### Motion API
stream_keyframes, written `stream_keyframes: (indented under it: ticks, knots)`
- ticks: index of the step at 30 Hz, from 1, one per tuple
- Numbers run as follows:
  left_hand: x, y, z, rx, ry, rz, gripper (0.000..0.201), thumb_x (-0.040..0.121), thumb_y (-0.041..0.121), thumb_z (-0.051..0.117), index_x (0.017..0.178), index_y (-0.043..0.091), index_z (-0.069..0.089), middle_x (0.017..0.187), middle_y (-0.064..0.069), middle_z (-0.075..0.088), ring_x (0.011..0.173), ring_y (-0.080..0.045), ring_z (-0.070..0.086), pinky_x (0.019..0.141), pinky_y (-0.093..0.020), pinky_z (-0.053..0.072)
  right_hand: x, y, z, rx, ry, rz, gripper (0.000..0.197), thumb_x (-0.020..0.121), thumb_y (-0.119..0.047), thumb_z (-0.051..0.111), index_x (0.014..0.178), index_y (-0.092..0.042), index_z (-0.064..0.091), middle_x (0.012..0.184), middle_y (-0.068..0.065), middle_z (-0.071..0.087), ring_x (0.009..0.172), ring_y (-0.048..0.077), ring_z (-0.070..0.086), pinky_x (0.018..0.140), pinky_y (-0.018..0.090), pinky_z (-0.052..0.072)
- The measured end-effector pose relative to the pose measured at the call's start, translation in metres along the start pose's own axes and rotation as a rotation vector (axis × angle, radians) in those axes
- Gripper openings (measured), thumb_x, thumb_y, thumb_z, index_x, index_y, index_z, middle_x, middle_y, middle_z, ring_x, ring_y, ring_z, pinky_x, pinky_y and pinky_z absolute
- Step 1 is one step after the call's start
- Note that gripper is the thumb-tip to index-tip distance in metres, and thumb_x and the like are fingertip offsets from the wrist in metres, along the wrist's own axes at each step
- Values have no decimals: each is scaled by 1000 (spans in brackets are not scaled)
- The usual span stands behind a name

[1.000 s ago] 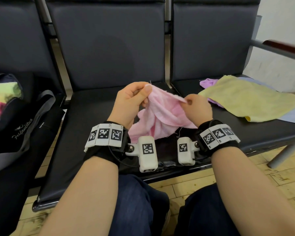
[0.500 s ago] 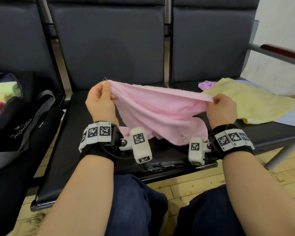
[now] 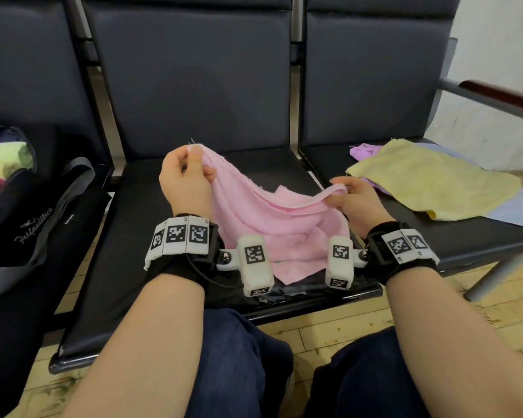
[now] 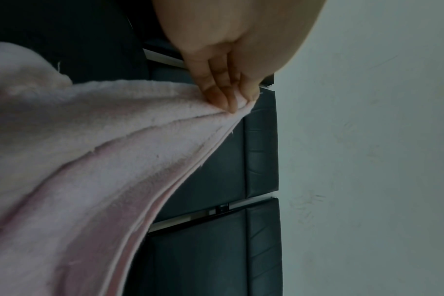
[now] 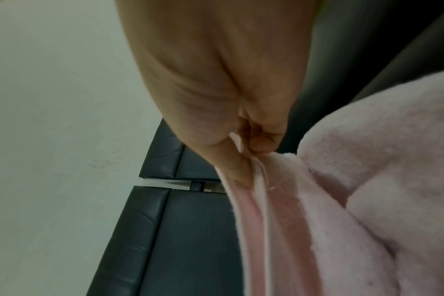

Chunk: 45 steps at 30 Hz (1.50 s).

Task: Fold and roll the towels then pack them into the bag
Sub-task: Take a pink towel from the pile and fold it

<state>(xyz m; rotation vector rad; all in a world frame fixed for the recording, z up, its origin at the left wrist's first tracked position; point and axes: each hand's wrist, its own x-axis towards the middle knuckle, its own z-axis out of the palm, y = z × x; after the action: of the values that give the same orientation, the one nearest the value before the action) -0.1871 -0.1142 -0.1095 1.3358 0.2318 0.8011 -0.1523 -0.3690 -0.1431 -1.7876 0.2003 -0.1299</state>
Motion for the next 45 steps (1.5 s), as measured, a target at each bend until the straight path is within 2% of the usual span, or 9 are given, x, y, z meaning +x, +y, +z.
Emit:
stream_keyframes:
  ticks: [4, 8, 12, 18, 26, 29, 36, 42, 45]
  knots:
    - [1, -1, -2, 12, 47, 19, 8, 98, 22, 51, 94, 22, 58, 73, 4, 61, 57, -1, 57, 70, -23, 54, 5, 3, 2, -48, 23, 20, 39, 76, 13, 56, 92, -23, 58, 104, 9, 60, 100, 26, 58, 89, 38, 51]
    - [7, -5, -7, 47, 102, 5, 7, 96, 23, 52, 94, 22, 59, 73, 0, 61, 58, -6, 56, 75, -33, 55, 8, 10, -13, -12, 347, -9, 16, 79, -6, 53, 84, -10, 67, 84, 1, 63, 87, 20, 56, 84, 33, 47]
    - [6, -7, -5, 126, 56, 12, 8, 94, 27, 54, 96, 25, 62, 92, -12, 69, 78, -23, 65, 80, -39, 56, 7, 7, -22, 219, 468, 28, 30, 78, 0, 43, 87, -9, 71, 68, 5, 58, 56, 17, 48, 48, 20, 40]
    - [5, -6, -8, 75, 91, -34, 11, 97, 19, 50, 100, 15, 60, 72, -6, 62, 45, -5, 55, 54, -22, 51, -7, -4, -26, 360, 356, 25, 31, 74, 12, 41, 81, 0, 68, 61, 12, 53, 37, 14, 40, 39, 18, 31]
    - [8, -7, -15, 85, 162, -72, 9, 95, 22, 50, 95, 19, 58, 78, -9, 63, 65, -20, 58, 76, -39, 54, -13, 6, -34, 61, -85, -116, 18, 77, 10, 58, 84, -5, 64, 72, -2, 57, 65, 10, 52, 63, 22, 43]
    - [7, -7, -15, 101, 166, -72, 9, 94, 23, 50, 94, 20, 58, 77, -9, 62, 67, -20, 58, 77, -39, 54, -17, 12, -40, -43, -42, -176, 16, 81, 7, 66, 88, -8, 64, 83, -3, 63, 63, -8, 57, 71, 21, 48]
    - [8, -7, -16, 103, 168, -86, 10, 94, 23, 50, 96, 18, 59, 70, -2, 61, 66, -18, 58, 77, -38, 55, -25, 7, -48, 72, 80, -191, 8, 86, -5, 68, 79, -9, 66, 47, 0, 60, 39, 10, 51, 42, 19, 44]
    - [17, 16, -8, 77, 186, -120, 7, 89, 30, 53, 89, 27, 60, 96, -16, 70, 90, -35, 66, 83, -48, 55, -37, -21, -47, 67, 242, -276, 15, 89, -15, 66, 95, -2, 66, 67, 10, 62, 42, 13, 53, 46, 23, 48]
    - [26, 59, 4, 29, 156, -67, 16, 92, 25, 53, 98, 17, 66, 99, -9, 69, 90, -27, 64, 80, -29, 54, -39, -62, -53, 97, 343, -353, 5, 89, -12, 66, 89, -8, 64, 65, 3, 60, 44, 8, 55, 52, 26, 53]
